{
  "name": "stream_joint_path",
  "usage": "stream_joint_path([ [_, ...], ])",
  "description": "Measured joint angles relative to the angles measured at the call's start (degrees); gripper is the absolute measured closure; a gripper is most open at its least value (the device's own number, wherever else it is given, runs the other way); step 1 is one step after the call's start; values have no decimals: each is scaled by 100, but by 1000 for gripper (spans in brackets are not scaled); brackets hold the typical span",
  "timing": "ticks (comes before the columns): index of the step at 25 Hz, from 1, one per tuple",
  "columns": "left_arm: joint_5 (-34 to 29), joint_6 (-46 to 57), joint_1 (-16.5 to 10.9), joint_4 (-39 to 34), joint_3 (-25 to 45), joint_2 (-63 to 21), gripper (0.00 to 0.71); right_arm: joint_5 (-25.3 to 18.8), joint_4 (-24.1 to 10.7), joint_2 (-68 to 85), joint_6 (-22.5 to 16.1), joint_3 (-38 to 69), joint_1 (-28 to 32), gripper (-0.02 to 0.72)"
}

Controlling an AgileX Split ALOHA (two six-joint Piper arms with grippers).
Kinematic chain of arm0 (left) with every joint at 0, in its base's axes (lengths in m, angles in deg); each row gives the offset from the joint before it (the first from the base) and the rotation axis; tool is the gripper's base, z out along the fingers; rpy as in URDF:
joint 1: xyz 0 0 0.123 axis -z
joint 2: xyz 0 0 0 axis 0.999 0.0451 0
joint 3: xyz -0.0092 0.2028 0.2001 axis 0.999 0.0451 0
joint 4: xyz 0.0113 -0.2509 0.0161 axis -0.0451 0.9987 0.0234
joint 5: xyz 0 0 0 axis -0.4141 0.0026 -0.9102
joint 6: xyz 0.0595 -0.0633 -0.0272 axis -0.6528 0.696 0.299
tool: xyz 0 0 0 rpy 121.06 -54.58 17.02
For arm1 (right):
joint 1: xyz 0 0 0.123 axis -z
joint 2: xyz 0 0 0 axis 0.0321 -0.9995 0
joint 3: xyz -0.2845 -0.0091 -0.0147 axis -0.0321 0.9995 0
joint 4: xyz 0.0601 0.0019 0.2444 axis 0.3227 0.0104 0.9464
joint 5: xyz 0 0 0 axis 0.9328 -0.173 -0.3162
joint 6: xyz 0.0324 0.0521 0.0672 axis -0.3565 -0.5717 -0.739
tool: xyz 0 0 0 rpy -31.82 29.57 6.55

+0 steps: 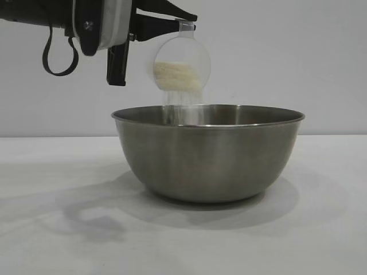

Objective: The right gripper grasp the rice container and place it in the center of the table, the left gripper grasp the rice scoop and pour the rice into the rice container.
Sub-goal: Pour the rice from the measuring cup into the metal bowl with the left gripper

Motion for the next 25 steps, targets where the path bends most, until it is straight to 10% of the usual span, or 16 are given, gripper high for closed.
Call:
stream_joint_path([
  [25,20,-3047,0,0,-36,0,710,0,0,0,0,0,0,172],
])
